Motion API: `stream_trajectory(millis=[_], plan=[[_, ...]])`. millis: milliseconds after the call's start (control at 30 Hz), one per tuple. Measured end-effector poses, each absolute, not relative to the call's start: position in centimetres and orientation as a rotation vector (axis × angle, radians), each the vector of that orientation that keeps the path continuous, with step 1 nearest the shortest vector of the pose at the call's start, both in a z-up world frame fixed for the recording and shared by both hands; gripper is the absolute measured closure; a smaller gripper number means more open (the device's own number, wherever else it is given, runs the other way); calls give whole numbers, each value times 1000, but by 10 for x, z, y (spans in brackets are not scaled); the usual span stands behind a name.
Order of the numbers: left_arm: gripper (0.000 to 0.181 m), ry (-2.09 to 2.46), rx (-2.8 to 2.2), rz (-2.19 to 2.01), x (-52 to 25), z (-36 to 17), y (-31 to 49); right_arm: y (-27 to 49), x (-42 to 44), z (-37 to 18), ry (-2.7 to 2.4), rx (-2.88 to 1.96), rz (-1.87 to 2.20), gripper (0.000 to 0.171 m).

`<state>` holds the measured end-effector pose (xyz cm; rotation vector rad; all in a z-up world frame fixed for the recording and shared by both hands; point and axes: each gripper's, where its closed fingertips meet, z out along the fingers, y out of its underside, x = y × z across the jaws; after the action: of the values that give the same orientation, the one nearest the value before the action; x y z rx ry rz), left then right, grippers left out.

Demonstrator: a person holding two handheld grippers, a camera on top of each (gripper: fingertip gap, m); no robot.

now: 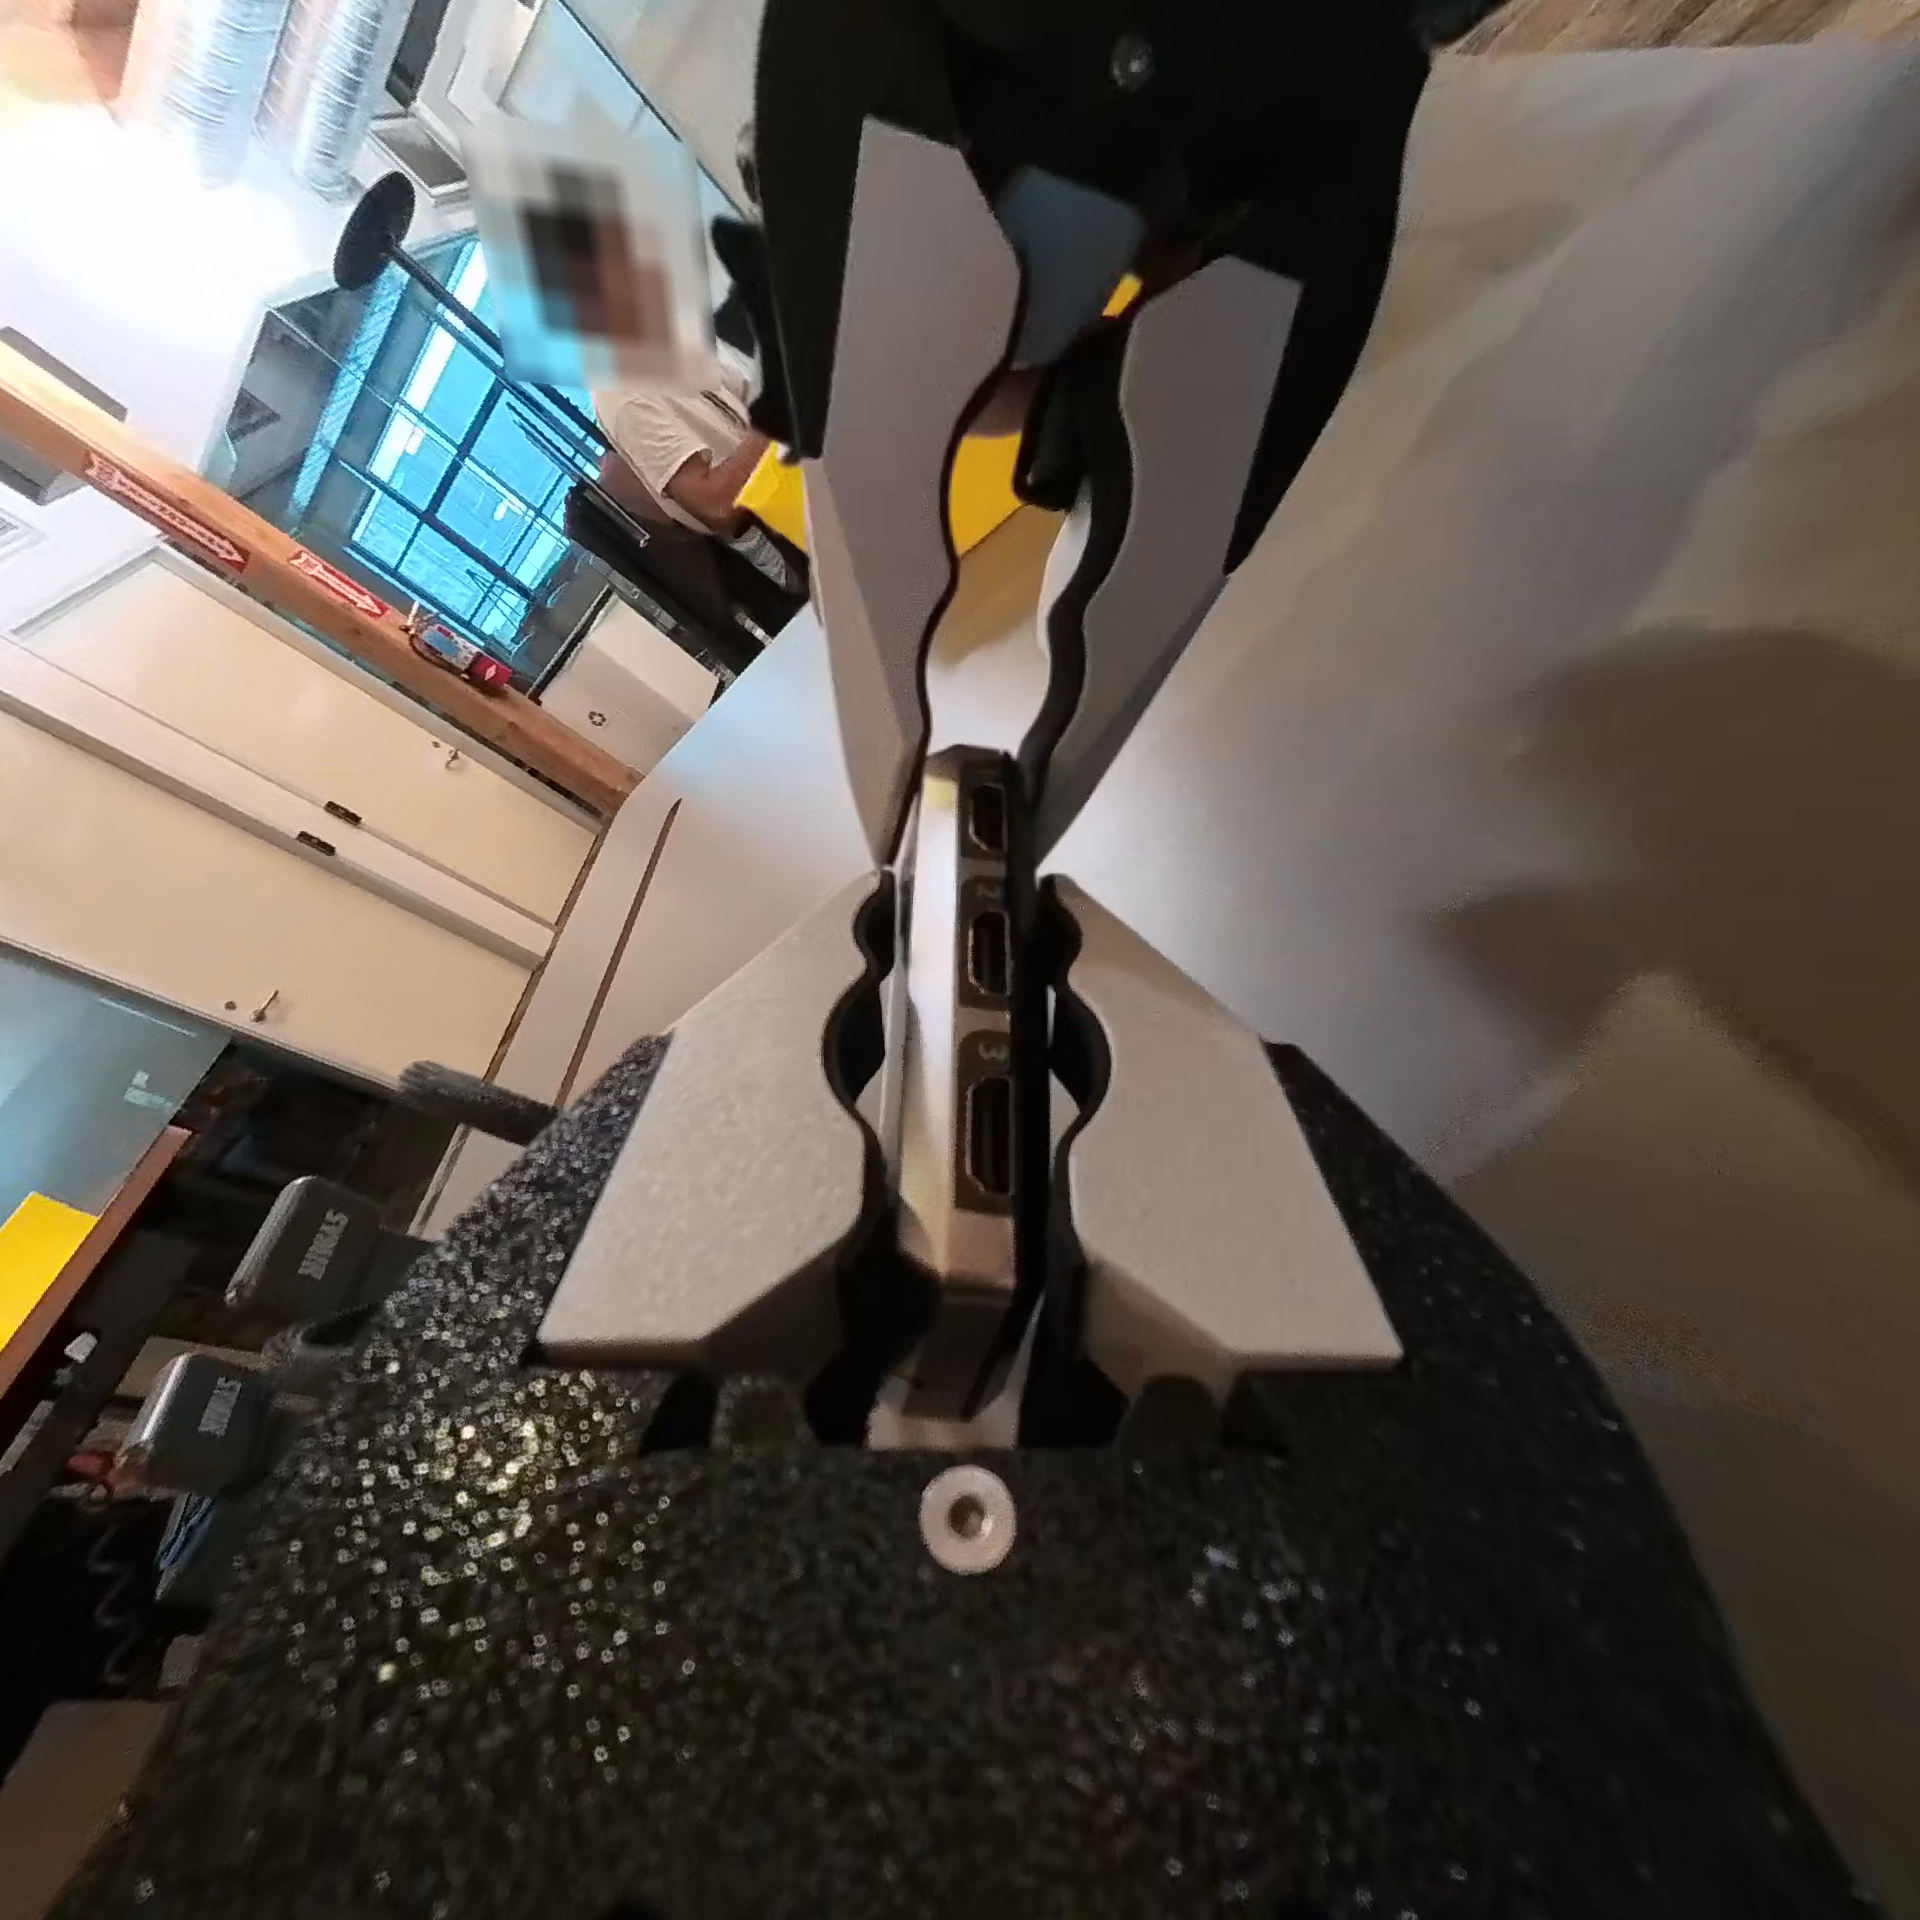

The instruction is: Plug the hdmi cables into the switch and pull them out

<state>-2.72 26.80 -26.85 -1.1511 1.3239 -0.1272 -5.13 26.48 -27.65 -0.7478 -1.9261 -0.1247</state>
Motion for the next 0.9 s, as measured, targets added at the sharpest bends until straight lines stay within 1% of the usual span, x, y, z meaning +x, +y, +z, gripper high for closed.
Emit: stream_trajectory(millis=[33, 133, 167, 200, 267, 333, 367, 400, 433, 467, 500, 533, 567, 633, 700, 767, 900], plan=[[153, 1305, -1161, -115, -28, -268, 270, 265, -51, -276, -1926, -758, -95, 153], [129, 1228, -1242, 22, -39, -269, 279, 271, -42, -277, -1944, -805, -88, 154], [129, 1210, -1253, 88, -45, -270, 281, 274, -37, -277, -1947, -804, -111, 154], [137, 1218, -1256, 129, -48, -272, 279, 276, -32, -277, -1944, -813, -120, 154], [162, 1266, -1209, 156, -46, -274, 269, 280, -25, -278, -1928, -844, -126, 154], [163, 1273, -1228, 171, -44, -274, 270, 277, -26, -273, -1877, -847, -131, 148], [163, 1267, -1238, 161, -42, -272, 271, 272, -31, -270, -1859, -828, -137, 135], [163, 1260, -1225, 157, -40, -269, 270, 267, -36, -270, -1860, -808, -157, 127], [163, 1265, -1207, 146, -38, -267, 268, 262, -41, -271, -1869, -784, -198, 127], [163, 1273, -1193, 135, -36, -266, 265, 260, -45, -271, -1864, -742, -259, 134], [163, 1267, -1183, 136, -36, -265, 264, 260, -48, -270, -1861, -694, -330, 145], [163, 1243, -1184, 141, -39, -263, 265, 260, -50, -269, -1855, -665, -388, 146], [156, 1195, -1190, 145, -41, -258, 268, 261, -51, -267, -1841, -660, -415, 147], [124, 1039, -1226, 164, -53, -240, 278, 266, -48, -257, -1806, -693, -423, 148], [106, 873, -1238, 188, -71, -221, 287, 273, -39, -229, -1717, -728, -429, 149], [100, 789, -1230, 165, -83, -213, 290, 279, -21, -186, -1608, -777, -418, 150], [102, 719, -1300, 68, -92, -217, 300, 296, 46, -87, -1443, -966, -338, 149]])
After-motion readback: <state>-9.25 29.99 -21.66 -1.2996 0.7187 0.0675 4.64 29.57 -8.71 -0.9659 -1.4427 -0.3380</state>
